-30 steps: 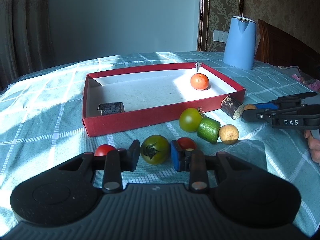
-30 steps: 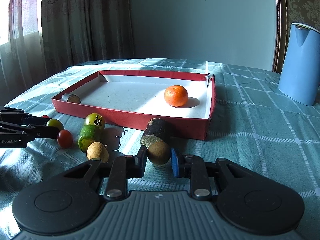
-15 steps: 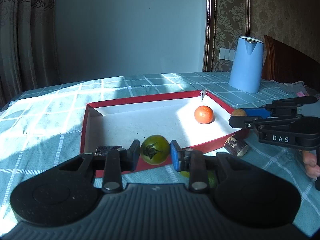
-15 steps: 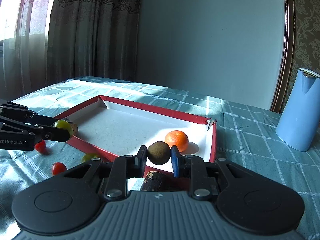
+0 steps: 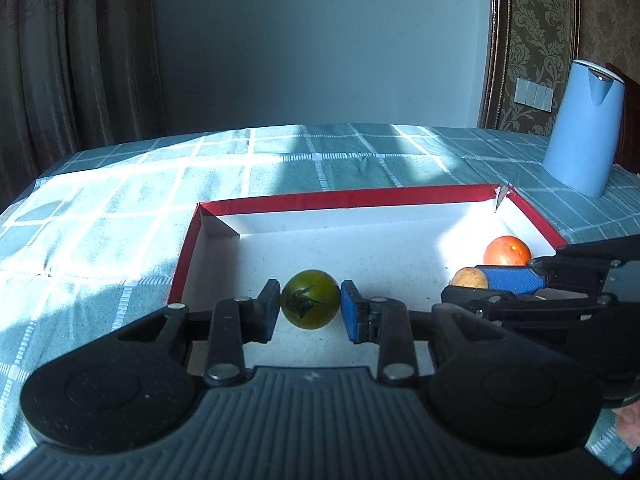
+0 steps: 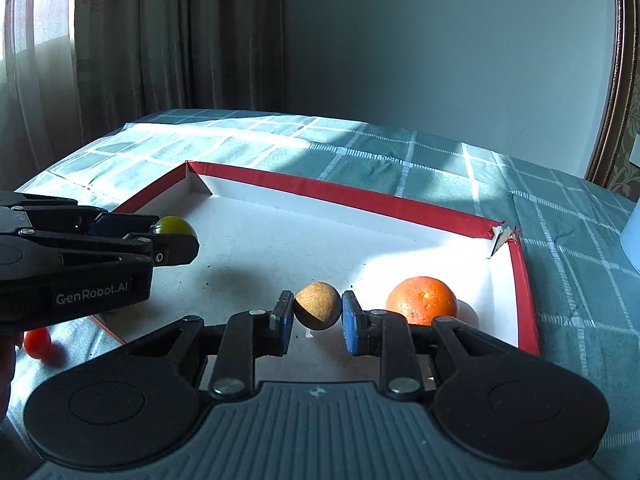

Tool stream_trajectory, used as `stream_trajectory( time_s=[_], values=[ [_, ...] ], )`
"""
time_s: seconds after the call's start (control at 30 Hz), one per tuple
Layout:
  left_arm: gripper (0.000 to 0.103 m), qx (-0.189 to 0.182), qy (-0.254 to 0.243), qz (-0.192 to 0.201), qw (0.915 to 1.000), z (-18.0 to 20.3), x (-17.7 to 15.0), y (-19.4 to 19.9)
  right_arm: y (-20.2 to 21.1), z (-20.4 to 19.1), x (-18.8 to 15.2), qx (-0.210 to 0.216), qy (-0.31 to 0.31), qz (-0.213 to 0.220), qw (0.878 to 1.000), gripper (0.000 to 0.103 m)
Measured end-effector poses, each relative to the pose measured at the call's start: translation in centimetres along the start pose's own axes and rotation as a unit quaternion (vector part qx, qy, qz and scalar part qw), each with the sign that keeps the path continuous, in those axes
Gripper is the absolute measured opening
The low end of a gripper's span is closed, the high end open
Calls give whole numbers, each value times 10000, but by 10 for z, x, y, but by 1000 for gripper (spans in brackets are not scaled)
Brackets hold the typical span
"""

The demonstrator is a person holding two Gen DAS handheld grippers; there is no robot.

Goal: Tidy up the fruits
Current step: 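Carry the green tomato and tan fruit into the tray and open both tools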

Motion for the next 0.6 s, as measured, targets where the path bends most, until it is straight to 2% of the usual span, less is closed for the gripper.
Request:
stream_trajectory(
  time_s=[0.13, 0.33, 0.4, 0.57, 0.6],
  values=[
    [29, -17, 117, -160, 9998, -5, -2, -10, -11, 0, -1, -28, -42, -152, 9999, 25],
    [32, 104, 36, -97, 9999, -5, -5, -8, -11, 2, -2, -105, -87, -96, 9999, 25],
    [52, 196, 32, -6, 9998, -5, -6, -4, -11, 2, -2, -94, -116, -103, 9998, 25],
    [73, 190, 64, 282, 9994, -6, -5, 9, -9, 6, -3, -77, -263, -125, 9995, 30],
    [74, 209, 63, 340, 9992, -6, -5, 12, -8, 7, -3, -67, -288, -127, 9995, 30]
  ],
)
Point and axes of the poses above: each gripper's, at about its wrist camera, not at the fingertips, and y roughly against the way its jaws point, z to its right, x to its top, the point moved 6 cm from there along -y, roughly the way its jaws point, and after that the axes turned 3 degrees about x, right-handed, at the moved point
